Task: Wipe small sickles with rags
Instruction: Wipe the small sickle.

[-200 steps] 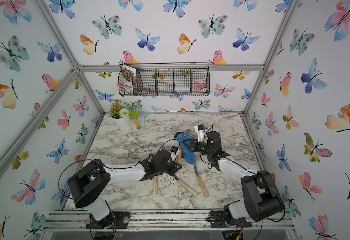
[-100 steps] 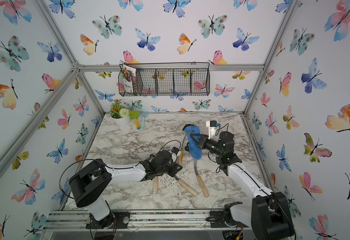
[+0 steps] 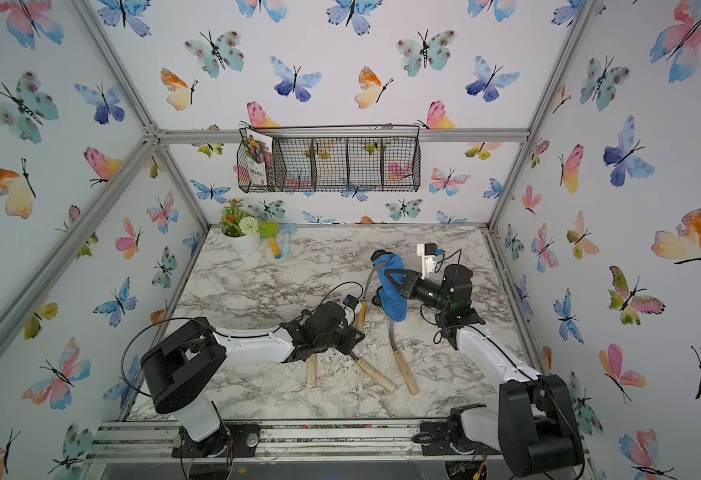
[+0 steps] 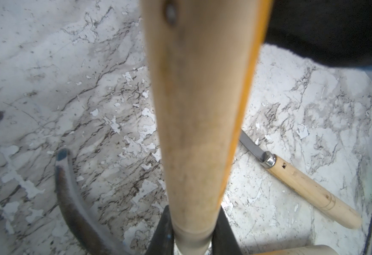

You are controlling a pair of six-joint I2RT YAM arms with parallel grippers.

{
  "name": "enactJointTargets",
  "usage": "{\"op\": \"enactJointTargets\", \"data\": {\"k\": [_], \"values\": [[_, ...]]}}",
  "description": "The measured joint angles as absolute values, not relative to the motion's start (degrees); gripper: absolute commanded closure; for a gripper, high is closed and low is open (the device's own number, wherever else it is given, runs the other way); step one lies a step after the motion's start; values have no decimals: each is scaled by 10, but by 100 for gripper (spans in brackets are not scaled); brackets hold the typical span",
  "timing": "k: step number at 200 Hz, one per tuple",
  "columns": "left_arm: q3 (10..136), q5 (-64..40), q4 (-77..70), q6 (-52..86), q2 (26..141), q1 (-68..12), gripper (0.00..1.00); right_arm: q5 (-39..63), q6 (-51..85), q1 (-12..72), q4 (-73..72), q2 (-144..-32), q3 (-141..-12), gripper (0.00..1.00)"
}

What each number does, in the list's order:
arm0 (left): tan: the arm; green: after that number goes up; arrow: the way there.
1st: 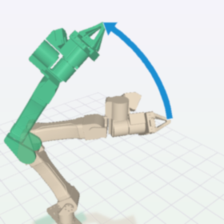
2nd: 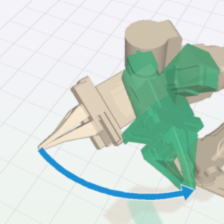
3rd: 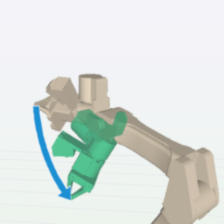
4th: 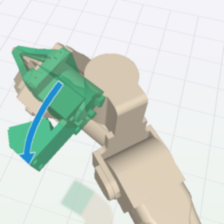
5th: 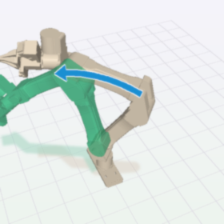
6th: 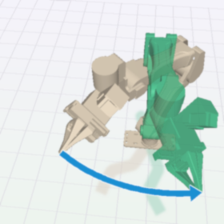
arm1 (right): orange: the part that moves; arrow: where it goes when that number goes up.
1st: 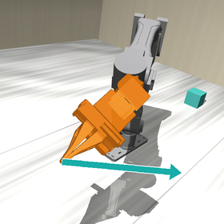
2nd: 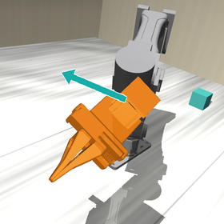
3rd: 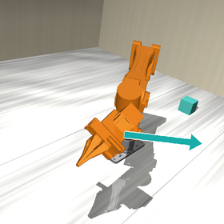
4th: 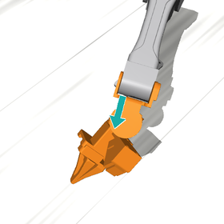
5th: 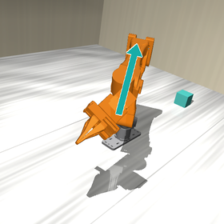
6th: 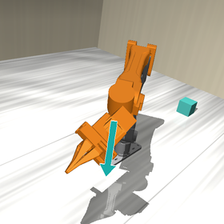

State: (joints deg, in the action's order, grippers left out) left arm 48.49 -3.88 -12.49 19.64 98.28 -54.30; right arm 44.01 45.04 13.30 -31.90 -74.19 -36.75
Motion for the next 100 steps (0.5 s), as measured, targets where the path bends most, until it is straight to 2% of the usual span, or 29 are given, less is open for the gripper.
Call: {"op": "enactJointTargets", "data": {"k": [49, 100], "values": [[485, -27, -120, 196, 983, -545, 100, 436, 448, 198, -327, -856, -373, 98], [485, -22, -117, 195, 983, -548, 100, 429, 438, 200, -308, -834, -375, 98]]}}
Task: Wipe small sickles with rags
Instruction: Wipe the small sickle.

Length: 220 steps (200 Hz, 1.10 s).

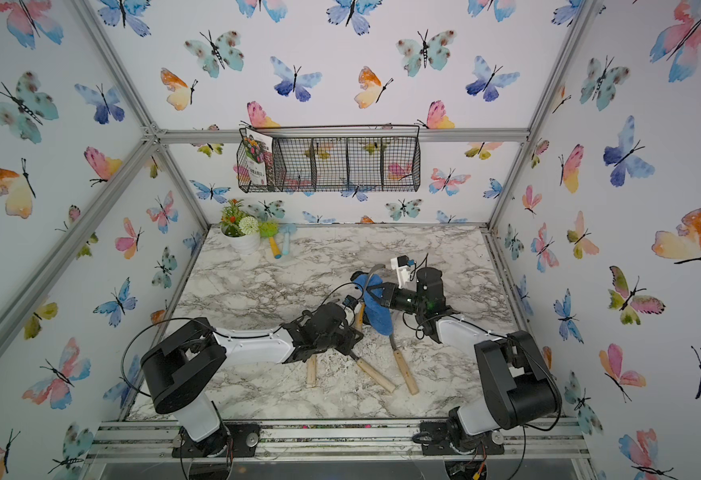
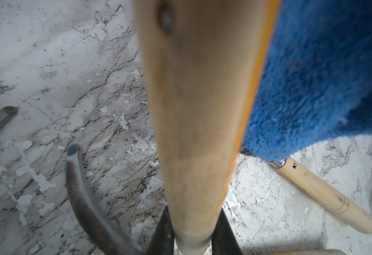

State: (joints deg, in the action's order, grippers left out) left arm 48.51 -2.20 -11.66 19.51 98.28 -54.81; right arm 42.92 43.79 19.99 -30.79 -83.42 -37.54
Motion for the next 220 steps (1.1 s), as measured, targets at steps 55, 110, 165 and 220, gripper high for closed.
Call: {"op": "enactJointTargets", "data": {"k": [55, 110, 165, 220], "values": [[490, -22, -126, 189, 983, -552, 100, 387, 424, 176, -267, -674, -377, 98], [491, -21, -125, 189, 983, -555, 100, 379, 421, 167, -253, -618, -377, 98], [491, -19, -124, 189, 983, -555, 100, 371, 413, 165, -231, -592, -377, 98], [491, -15, -123, 189, 983, -555, 100, 363, 404, 164, -219, -589, -380, 94]]}}
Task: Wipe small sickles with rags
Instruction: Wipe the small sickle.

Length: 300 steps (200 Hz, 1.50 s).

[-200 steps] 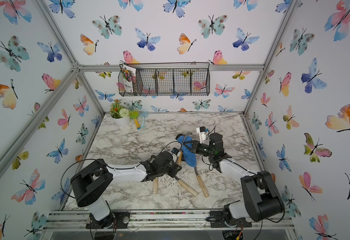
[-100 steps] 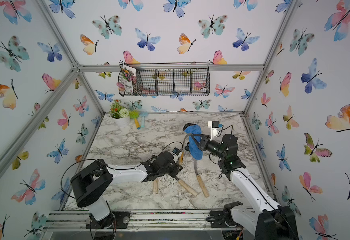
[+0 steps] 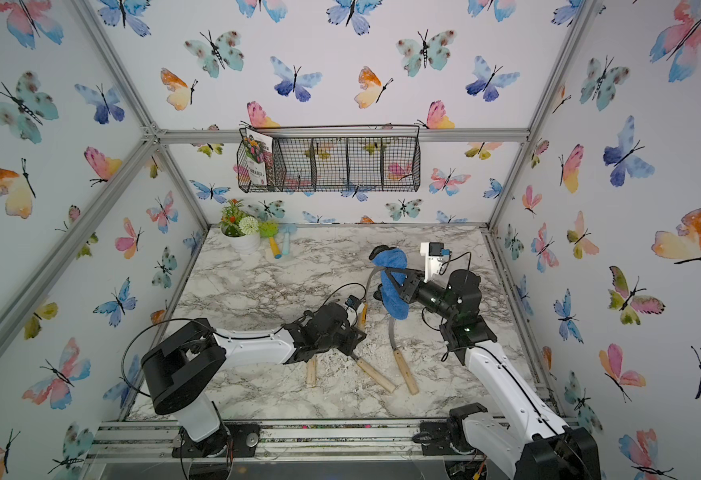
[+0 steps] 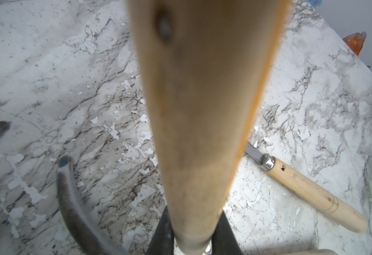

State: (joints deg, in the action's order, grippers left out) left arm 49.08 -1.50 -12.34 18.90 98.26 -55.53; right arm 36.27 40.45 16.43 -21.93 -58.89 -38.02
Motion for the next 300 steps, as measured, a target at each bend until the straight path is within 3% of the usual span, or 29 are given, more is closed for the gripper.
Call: {"op": "enactJointTargets", "data": {"k": [91, 125, 224, 300], "values": [[491, -11, -107, 193, 983, -557, 100, 406, 435, 206, -308, -845, -382, 98], [491, -9, -108, 191, 983, -558, 100, 400, 436, 209, -300, -825, -382, 98], [492, -3, -130, 187, 982, -560, 100, 324, 399, 194, -215, -592, -392, 94], [492, 3, -95, 210, 982, -557, 100, 343, 404, 221, -289, -759, -391, 98]]}}
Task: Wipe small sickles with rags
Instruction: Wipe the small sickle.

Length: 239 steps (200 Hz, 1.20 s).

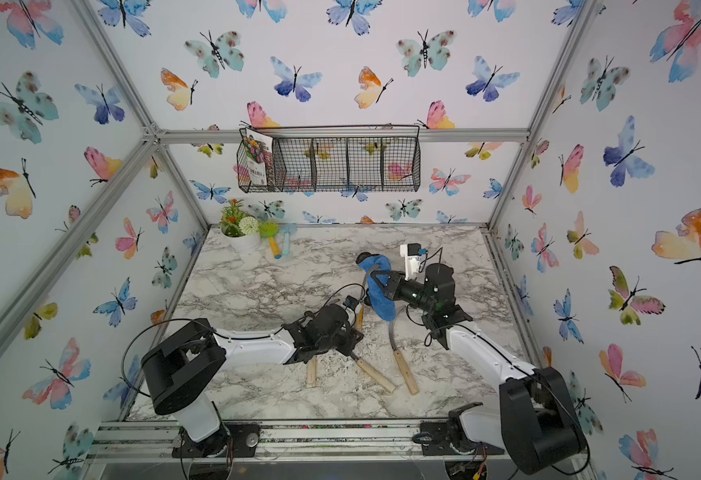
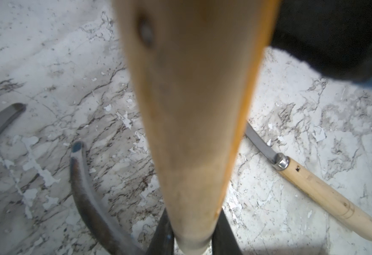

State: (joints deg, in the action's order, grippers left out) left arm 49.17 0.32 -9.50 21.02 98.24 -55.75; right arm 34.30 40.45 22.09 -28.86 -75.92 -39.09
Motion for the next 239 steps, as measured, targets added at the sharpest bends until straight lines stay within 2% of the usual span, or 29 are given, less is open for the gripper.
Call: {"op": "enactJointTargets", "data": {"k": [36, 103, 146, 239], "values": [[488, 16, -66, 225, 983, -551, 100, 324, 400, 248, -296, -816, -401, 98], [484, 22, -62, 237, 983, -551, 100, 309, 391, 256, -278, -834, -418, 98], [441, 41, -70, 240, 955, -551, 100, 310, 380, 282, -254, -875, -448, 98], [423, 62, -131, 215, 906, -556, 100, 310, 355, 308, -225, -854, -454, 98]]}}
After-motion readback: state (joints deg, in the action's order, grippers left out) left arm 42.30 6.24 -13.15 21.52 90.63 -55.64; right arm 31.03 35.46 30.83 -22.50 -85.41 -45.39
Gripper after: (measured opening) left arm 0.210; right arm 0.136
